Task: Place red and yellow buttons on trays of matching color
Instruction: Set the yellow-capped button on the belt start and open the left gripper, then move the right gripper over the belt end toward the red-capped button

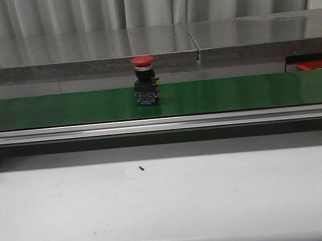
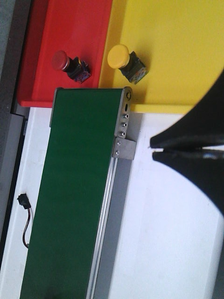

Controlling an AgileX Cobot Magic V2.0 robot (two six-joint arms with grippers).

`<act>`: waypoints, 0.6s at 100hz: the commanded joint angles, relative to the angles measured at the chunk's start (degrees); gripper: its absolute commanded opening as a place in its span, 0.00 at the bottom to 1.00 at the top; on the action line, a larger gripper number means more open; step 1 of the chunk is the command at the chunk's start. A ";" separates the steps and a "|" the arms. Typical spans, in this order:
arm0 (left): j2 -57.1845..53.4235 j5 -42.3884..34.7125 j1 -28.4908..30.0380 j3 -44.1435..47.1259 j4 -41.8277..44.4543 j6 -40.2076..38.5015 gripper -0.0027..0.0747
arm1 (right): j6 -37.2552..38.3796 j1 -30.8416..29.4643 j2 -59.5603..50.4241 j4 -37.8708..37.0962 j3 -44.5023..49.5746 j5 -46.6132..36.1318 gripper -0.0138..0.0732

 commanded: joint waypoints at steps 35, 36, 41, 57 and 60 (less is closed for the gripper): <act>-26.28 -14.57 -6.85 8.79 -6.10 9.28 0.84 | -0.49 0.22 -0.02 0.60 -1.32 -3.33 0.08; -27.41 -15.01 -7.04 9.29 -6.10 9.46 0.84 | -0.49 0.22 -0.02 0.60 -1.32 -3.33 0.08; -31.46 -18.31 -8.44 13.03 -6.10 9.54 0.84 | -0.49 0.22 -0.02 0.60 -1.32 -3.33 0.08; -44.24 -25.81 -13.33 25.47 -5.99 9.68 0.84 | -0.49 0.22 -0.02 0.60 -1.32 -3.33 0.08; -46.36 -26.41 -14.00 28.07 -5.99 9.68 0.84 | -0.49 0.22 -0.02 0.60 -1.32 -3.33 0.08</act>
